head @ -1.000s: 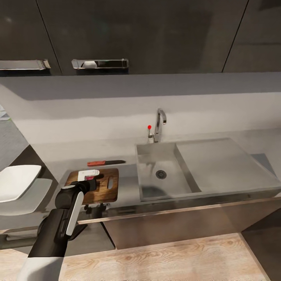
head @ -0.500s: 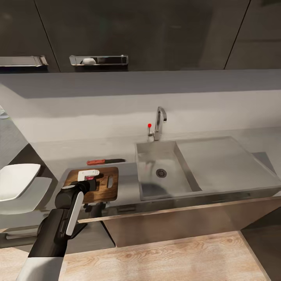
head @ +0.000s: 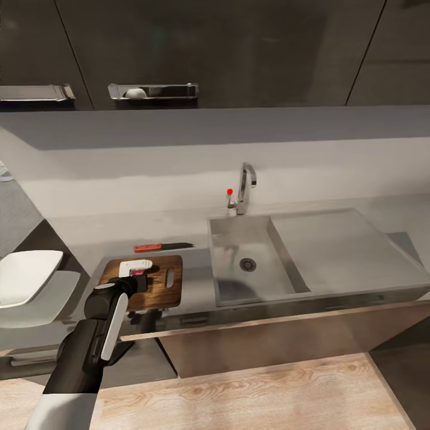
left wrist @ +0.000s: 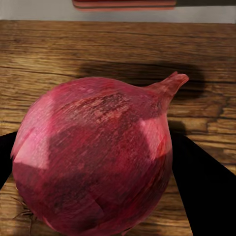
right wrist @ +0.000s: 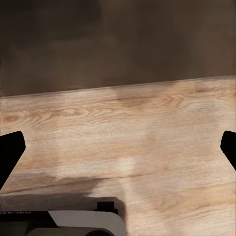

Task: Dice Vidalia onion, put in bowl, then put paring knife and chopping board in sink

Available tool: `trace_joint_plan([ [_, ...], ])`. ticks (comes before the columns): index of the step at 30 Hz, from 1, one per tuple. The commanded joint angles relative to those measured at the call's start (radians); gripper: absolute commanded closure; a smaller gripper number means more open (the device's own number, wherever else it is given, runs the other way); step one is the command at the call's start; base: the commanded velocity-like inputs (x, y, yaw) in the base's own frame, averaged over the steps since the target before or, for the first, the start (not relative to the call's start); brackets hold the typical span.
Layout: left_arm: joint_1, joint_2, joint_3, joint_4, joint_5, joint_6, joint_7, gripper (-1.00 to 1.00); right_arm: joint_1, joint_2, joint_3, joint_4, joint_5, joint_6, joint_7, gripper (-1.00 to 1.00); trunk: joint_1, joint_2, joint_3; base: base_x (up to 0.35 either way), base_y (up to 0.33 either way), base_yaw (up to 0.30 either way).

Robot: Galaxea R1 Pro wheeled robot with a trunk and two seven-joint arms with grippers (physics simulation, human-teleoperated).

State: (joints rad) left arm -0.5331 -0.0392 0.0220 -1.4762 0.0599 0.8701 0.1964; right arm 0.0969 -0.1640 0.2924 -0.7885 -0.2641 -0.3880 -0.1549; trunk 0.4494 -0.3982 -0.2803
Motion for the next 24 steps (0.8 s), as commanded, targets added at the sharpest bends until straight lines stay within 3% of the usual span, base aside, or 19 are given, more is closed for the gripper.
trace_joint_plan([
  [1,-0.001,-0.001,0.001,-0.001,0.006,0.004,0.005,1.00,0.000,-0.002,0.007,-0.002,-0.007,-0.003,-0.008,-1.00,0.001,-0.002,-0.002,0.000,0.019,0.000],
  [24,-0.001,0.000,0.001,-0.001,0.006,0.004,0.006,1.00,0.000,-0.002,0.007,-0.002,-0.008,-0.003,-0.008,-1.00,0.001,-0.002,-0.019,0.000,0.002,0.000],
])
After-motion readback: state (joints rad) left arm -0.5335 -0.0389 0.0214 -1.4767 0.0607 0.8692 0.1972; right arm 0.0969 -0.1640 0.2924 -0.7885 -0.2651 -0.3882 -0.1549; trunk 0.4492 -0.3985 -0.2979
